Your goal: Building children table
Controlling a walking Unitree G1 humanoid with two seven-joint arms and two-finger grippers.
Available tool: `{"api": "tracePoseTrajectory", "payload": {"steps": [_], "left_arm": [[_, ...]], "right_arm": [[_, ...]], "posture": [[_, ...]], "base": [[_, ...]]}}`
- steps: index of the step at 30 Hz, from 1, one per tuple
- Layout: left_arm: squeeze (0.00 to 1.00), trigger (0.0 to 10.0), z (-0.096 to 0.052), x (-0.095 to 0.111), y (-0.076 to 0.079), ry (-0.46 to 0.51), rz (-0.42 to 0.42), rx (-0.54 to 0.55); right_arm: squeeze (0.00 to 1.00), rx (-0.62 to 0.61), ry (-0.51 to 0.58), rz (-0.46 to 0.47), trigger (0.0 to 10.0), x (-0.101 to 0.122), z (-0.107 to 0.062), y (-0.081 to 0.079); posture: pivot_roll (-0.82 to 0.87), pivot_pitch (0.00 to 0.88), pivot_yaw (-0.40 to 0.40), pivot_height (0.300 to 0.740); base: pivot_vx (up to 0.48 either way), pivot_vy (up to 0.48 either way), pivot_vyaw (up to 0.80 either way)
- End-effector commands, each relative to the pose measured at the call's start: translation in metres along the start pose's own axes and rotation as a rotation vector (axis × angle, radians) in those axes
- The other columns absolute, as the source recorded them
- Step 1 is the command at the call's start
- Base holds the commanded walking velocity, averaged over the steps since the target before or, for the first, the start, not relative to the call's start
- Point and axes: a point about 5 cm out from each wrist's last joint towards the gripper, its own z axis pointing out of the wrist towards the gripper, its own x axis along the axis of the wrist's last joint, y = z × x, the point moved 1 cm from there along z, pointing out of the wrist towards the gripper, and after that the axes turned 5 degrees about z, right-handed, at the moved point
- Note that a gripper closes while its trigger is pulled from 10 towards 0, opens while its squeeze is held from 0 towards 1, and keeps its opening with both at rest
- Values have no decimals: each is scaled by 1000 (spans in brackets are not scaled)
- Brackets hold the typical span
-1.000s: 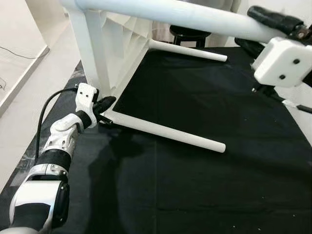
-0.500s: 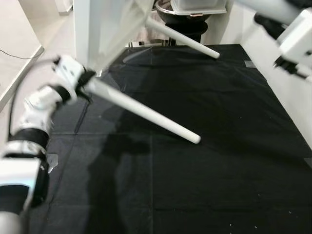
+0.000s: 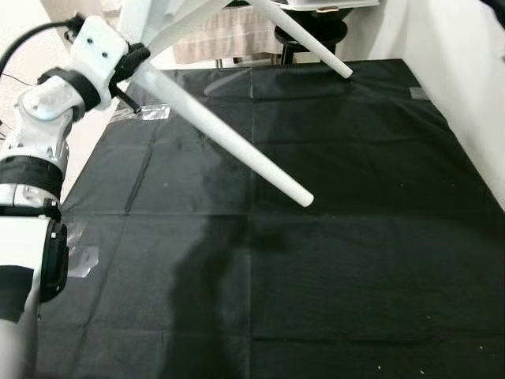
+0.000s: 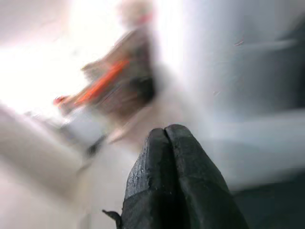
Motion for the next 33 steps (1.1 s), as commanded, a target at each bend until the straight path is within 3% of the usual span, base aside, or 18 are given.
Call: {"api": "tracePoseTrajectory", "payload": {"steps": [1, 5, 6, 10, 16, 20, 21, 22, 23, 25, 26, 27, 28, 29, 30, 31, 32, 33], "left_arm": [[0, 10000, -6, 1, -19, -14, 4, 62], [0, 10000, 1, 16, -25, 23, 27, 54], [0, 10000, 1, 16, -25, 23, 27, 54], [0, 10000, 4, 20, -22, 40, 28, 36], [0, 10000, 5, 20, -20, 41, 26, 28], [0, 10000, 5, 18, -16, 44, 8, 12], [0, 10000, 5, 15, -11, 47, -15, -2], [0, 10000, 5, 15, -11, 47, -15, -2], [0, 10000, 5, 8, 1, 53, -73, -39], [0, 10000, 5, 8, 1, 53, -73, -39], [0, 10000, 4, 3, 11, 57, -112, -61], [0, 10000, 4, 3, 11, 57, -112, -61], [0, 10000, 3, -4, 24, 61, -153, -84], [0, 10000, 2, -8, 33, 63, -178, -98], [0, 10000, 0, -15, 49, 62, -216, -126], [0, 10000, 0, -15, 49, 62, -216, -126], [0, 10000, -2, -20, 62, 60, -249, -147], [0, 10000, -5, -24, 72, 57, -273, -164]], "right_arm": [[0, -191, -166, 193, 0, -33, -11, 24], [0, -159, -306, 461, 0, -64, -27, -14], [0, -159, -306, 461, 0, -64, -27, -14], [0, -105, -375, 638, 0, -74, -37, -50], [0, -94, -399, 677, 0, -78, -40, -60], [0, -64, -440, 738, 0, -79, -45, -77], [0, -2, -445, 785, 0, -75, -47, -94], [0, -2, -445, 785, 0, -75, -47, -94], [0, 152, -417, 867, 0, -60, -50, -129], [0, 152, -417, 867, 0, -60, -50, -129], [0, 236, -395, 889, 0, -51, -52, -147], [0, 236, -395, 889, 0, -51, -52, -147], [0, 295, -399, 889, 0, -48, -54, -163], [0, 327, -410, 891, 10000, -47, -57, -173], [0, 331, -447, 885, 10000, -53, -59, -181], [0, 331, -447, 885, 10000, -53, -59, -181], [761, 324, -472, 878, 10000, -60, -60, -186], [1000, 307, -486, 879, 10000, -65, -60, -188]], "posture": [[-165, 139, 124, 740], [-157, 145, 129, 740], [-157, 145, 129, 740], [-163, 143, 133, 740], [-160, 142, 133, 740], [-162, 138, 130, 740], [-165, 139, 132, 740], [-165, 139, 132, 740], [-162, 139, 132, 740], [-162, 139, 132, 740], [-165, 138, 133, 740], [-165, 138, 133, 740], [-162, 134, 128, 740], [-160, 133, 126, 740], [-156, 128, 120, 740], [-156, 128, 120, 740], [-152, 124, 115, 740], [-152, 124, 115, 740]], "base": [[0, 0, 0], [0, 0, 0], [0, 0, 0], [0, 0, 0], [0, 0, 0], [0, 0, 0], [0, 0, 0], [0, 0, 0], [0, 0, 0], [0, 0, 0], [0, 0, 0], [0, 0, 0], [0, 0, 0], [0, 0, 0], [0, 0, 0], [0, 0, 0], [0, 0, 0], [0, 0, 0]]}}
